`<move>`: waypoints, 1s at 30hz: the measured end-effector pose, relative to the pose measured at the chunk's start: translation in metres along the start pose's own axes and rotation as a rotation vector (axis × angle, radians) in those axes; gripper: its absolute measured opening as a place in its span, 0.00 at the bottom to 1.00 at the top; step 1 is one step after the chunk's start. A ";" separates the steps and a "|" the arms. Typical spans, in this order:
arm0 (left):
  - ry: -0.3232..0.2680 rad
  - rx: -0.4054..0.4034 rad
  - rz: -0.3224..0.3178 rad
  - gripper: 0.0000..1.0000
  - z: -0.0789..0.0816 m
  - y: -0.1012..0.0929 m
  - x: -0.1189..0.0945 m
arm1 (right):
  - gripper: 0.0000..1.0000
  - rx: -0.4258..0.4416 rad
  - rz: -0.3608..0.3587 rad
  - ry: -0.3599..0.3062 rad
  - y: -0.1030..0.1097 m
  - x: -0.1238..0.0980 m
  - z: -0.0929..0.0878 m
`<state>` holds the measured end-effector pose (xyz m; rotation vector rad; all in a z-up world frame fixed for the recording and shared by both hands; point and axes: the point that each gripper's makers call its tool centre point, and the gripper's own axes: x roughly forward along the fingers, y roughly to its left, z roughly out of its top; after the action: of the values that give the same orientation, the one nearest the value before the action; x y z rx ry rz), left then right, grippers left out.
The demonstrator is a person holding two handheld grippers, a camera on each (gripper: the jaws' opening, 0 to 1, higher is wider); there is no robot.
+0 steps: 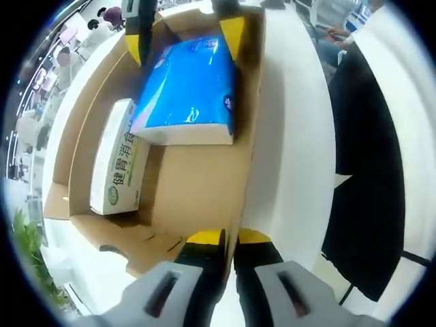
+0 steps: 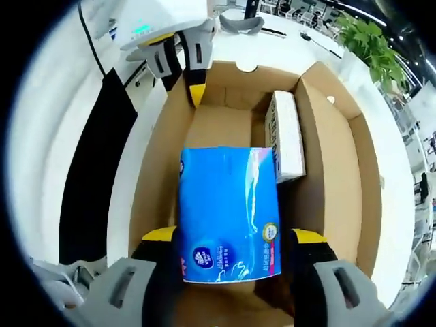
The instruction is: Operate the shoe box by opening the lid, removing the specified soft item, and placing it in the target area until the item is outside and the box remains undamaged.
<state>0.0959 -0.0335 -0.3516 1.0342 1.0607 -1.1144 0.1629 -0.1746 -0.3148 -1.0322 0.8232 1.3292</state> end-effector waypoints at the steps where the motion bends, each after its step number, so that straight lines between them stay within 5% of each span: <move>1: -0.001 -0.001 -0.001 0.04 0.000 0.000 0.000 | 0.70 0.001 0.003 0.002 -0.001 0.001 0.002; 4: -0.002 0.005 0.005 0.04 0.000 0.000 0.000 | 0.70 0.007 0.079 0.026 0.009 0.009 0.007; 10: -0.003 -0.002 0.005 0.05 0.000 0.000 0.000 | 0.70 -0.041 0.112 0.090 0.015 0.026 0.003; 25: -0.001 -0.012 0.009 0.05 0.000 0.000 0.000 | 0.77 -0.032 0.108 0.202 0.015 0.048 -0.009; 30: -0.005 -0.010 0.017 0.05 0.000 0.001 0.000 | 0.80 -0.039 0.073 0.186 0.014 0.054 -0.013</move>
<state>0.0967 -0.0336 -0.3516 1.0300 1.0508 -1.0970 0.1551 -0.1672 -0.3713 -1.1788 0.9859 1.3290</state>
